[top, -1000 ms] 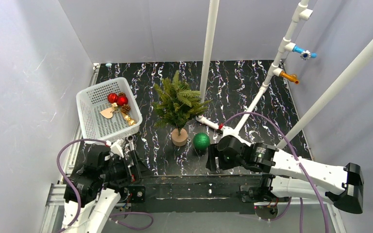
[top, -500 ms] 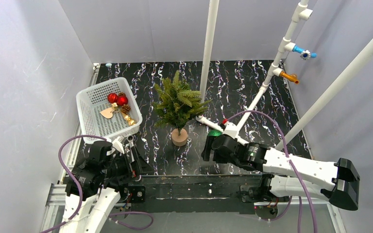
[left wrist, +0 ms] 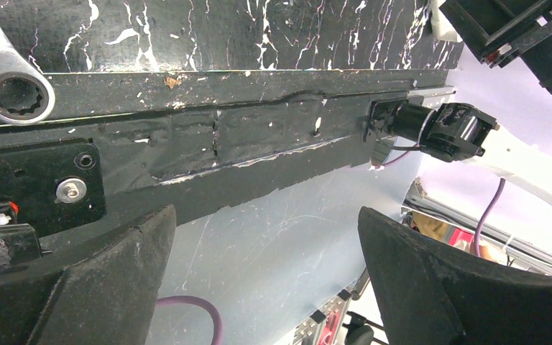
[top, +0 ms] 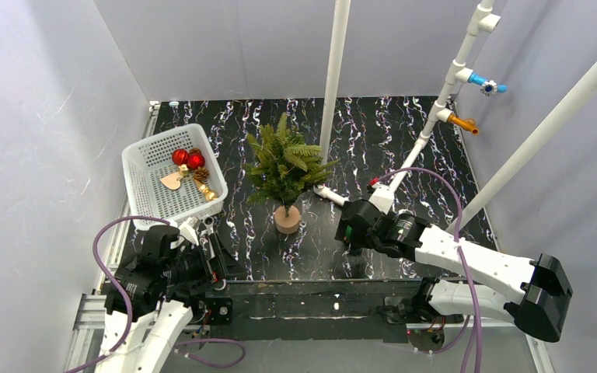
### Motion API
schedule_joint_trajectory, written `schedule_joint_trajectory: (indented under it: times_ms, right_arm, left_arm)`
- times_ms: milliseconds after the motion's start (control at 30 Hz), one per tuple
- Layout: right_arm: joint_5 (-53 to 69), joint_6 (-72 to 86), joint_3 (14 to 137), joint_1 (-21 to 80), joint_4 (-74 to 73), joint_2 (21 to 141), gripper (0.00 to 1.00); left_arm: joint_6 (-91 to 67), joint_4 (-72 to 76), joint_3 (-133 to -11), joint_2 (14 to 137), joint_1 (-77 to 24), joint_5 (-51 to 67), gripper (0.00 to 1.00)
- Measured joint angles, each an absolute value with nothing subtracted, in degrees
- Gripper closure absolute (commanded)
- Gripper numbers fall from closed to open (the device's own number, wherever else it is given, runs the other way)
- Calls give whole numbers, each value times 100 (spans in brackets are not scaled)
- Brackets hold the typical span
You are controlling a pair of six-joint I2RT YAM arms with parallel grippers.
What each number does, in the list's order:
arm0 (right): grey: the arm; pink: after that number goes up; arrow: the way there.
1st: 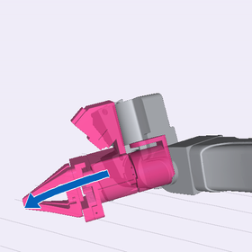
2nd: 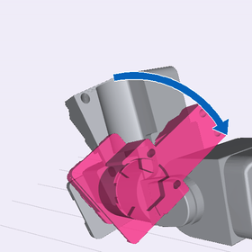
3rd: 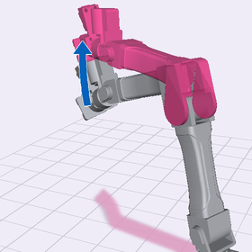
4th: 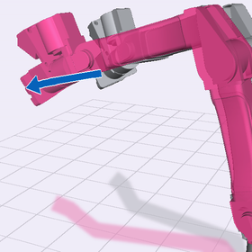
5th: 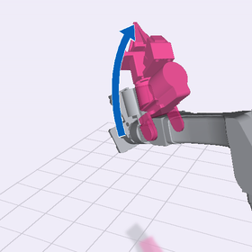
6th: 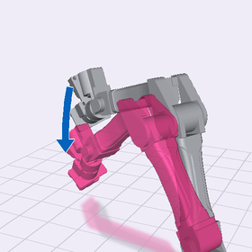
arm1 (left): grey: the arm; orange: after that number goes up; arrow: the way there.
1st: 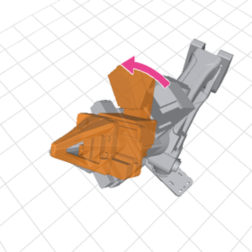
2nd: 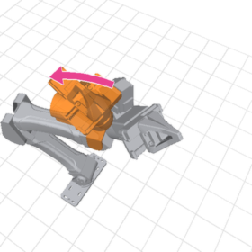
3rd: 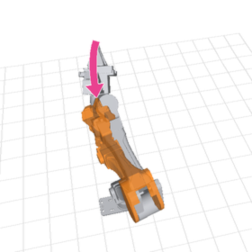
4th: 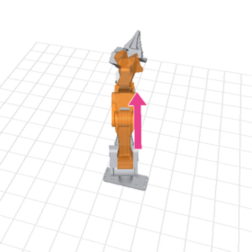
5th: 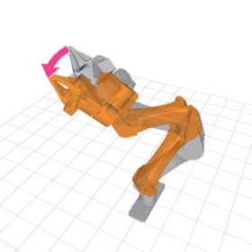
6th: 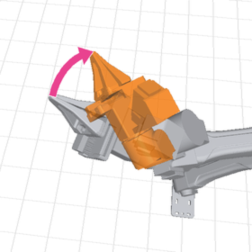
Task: Decorate the small christmas tree
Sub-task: Pick up the decoration item from the center of the board.
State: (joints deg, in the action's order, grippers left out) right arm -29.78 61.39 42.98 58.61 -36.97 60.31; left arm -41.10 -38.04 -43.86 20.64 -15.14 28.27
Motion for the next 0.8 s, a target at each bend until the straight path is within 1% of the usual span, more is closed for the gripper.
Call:
schedule_joint_trajectory:
  times_ms: [133, 333, 633, 800]
  right_arm:
    - [-2919, 5955, 4296, 5642, -3850, 6038, 2]
    - [-2604, 5708, 4206, 5262, -3787, 6049, 2]
    - [-1824, 5465, 3806, 4414, -3009, 6047, 2]
    - [-1459, 5238, 3798, 4202, -2578, 6298, 2]
  left_arm:
    - [-4110, -3804, -4381, 2051, -1514, 2829, 1]
    - [-4108, -3793, -4318, 2051, -1514, 2829, 1]
    - [-4060, -3754, -4283, 2108, -1514, 2851, 1]
    - [-4042, -3671, -4283, 2231, -1514, 2871, 1]
